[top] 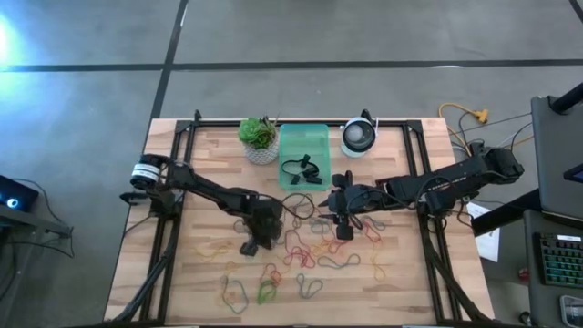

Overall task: Pick and place rubber bands into bin
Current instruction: Put the blue rubber band into the green bin

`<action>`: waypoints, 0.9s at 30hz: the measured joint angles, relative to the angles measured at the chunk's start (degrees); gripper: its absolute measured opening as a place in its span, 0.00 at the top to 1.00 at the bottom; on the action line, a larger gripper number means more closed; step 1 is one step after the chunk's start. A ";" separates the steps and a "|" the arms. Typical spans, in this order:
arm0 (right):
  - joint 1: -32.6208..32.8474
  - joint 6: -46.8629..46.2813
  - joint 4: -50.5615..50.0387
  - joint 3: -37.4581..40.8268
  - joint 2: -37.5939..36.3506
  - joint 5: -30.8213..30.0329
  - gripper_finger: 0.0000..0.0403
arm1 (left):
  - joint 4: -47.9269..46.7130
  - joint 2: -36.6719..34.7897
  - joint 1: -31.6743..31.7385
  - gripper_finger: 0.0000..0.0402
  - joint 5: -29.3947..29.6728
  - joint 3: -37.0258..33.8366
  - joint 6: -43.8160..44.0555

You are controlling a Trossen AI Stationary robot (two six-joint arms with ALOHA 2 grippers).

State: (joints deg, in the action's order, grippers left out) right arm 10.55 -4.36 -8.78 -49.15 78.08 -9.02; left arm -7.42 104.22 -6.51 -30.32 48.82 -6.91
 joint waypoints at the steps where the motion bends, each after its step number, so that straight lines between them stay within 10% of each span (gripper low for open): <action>1: 0.00 -0.01 0.01 0.00 0.00 0.00 0.66 | 1.32 0.04 -0.08 1.00 -1.00 0.00 -0.18; 27: 0.09 0.43 -0.88 0.09 0.00 0.00 0.66 | 6.32 -13.13 0.05 1.00 6.02 -0.30 -7.50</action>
State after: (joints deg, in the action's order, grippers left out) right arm 10.63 -3.93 -9.66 -49.06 78.08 -9.02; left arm -1.10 91.10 -6.46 -24.30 48.52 -14.42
